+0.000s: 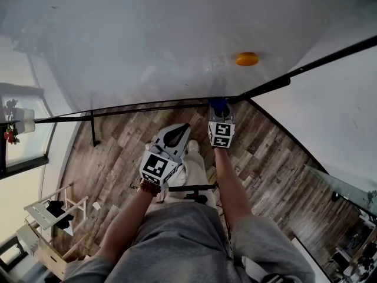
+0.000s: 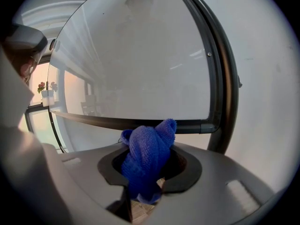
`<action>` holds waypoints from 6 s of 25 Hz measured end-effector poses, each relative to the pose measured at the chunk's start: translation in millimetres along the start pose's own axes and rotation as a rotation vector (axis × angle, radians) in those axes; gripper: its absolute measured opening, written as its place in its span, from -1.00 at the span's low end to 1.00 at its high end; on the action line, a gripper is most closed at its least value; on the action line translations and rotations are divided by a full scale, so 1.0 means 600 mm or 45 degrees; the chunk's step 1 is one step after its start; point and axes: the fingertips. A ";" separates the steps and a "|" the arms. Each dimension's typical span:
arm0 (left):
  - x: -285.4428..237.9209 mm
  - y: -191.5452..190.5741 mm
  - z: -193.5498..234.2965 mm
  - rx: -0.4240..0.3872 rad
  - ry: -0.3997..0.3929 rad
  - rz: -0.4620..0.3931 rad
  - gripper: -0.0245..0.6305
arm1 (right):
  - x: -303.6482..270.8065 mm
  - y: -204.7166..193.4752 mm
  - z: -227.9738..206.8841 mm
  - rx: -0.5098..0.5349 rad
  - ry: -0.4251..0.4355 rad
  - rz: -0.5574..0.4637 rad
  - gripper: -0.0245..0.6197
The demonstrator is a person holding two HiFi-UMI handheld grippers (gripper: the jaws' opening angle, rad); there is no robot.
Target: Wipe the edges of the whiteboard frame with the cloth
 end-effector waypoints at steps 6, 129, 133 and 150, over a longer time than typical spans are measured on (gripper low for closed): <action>0.023 -0.010 0.022 0.012 0.035 0.012 -0.90 | -0.005 -0.005 0.024 -0.006 0.006 0.009 -0.50; 0.326 -0.114 0.363 0.060 0.108 -0.049 -0.90 | -0.100 -0.094 0.368 -0.079 -0.086 0.194 -0.51; 0.340 -0.116 0.367 0.063 0.122 -0.044 -0.90 | -0.104 -0.098 0.389 -0.077 -0.065 0.198 -0.51; 0.381 -0.128 0.392 0.079 0.156 -0.038 -0.90 | -0.119 -0.114 0.456 -0.063 -0.014 0.233 -0.51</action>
Point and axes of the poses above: the fingertips, and each gripper's own axes: x backward along the fingers, z to its left, y out of its top, and after that the axes turned 15 degrees about -x, right-handed
